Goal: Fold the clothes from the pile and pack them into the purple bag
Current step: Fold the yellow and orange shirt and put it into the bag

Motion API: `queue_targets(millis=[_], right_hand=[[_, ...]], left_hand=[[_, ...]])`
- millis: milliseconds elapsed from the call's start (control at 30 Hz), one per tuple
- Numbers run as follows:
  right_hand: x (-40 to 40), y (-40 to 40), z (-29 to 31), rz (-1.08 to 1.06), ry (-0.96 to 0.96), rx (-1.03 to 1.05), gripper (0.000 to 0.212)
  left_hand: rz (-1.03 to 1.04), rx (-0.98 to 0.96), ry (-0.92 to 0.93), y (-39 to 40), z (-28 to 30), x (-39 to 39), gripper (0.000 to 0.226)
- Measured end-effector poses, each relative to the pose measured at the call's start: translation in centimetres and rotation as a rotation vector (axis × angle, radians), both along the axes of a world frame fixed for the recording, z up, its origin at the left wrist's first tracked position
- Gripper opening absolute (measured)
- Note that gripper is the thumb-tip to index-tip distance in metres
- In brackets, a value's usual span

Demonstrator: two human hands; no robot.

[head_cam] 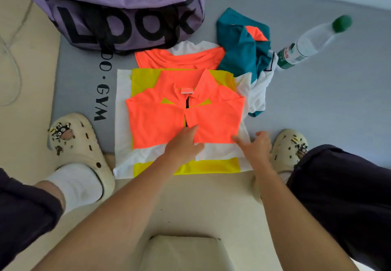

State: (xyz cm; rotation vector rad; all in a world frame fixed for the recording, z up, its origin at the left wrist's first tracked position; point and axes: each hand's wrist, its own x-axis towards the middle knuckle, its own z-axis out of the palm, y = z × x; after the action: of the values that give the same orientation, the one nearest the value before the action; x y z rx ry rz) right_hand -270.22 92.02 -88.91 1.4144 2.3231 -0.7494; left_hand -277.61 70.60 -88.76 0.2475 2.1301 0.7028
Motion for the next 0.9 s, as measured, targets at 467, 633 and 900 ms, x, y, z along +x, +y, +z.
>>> queue_targets(millis=[467, 633, 900], right_hand=[[3.5, 2.6, 2.6, -0.027, 0.084, -0.814, 0.035], [2.2, 2.4, 3.4, 0.078, 0.058, -0.904, 0.016], [-5.5, 4.4, 3.5, -0.103, 0.179, -0.564, 0.053]], left_hand=[[0.5, 0.269, -0.256, 9.0, 2.7, 4.3, 0.023], [0.633, 0.211, -0.229, 11.5, 1.0, 4.7, 0.018], [0.643, 0.257, -0.315, 9.5, 0.4, 3.0, 0.023]])
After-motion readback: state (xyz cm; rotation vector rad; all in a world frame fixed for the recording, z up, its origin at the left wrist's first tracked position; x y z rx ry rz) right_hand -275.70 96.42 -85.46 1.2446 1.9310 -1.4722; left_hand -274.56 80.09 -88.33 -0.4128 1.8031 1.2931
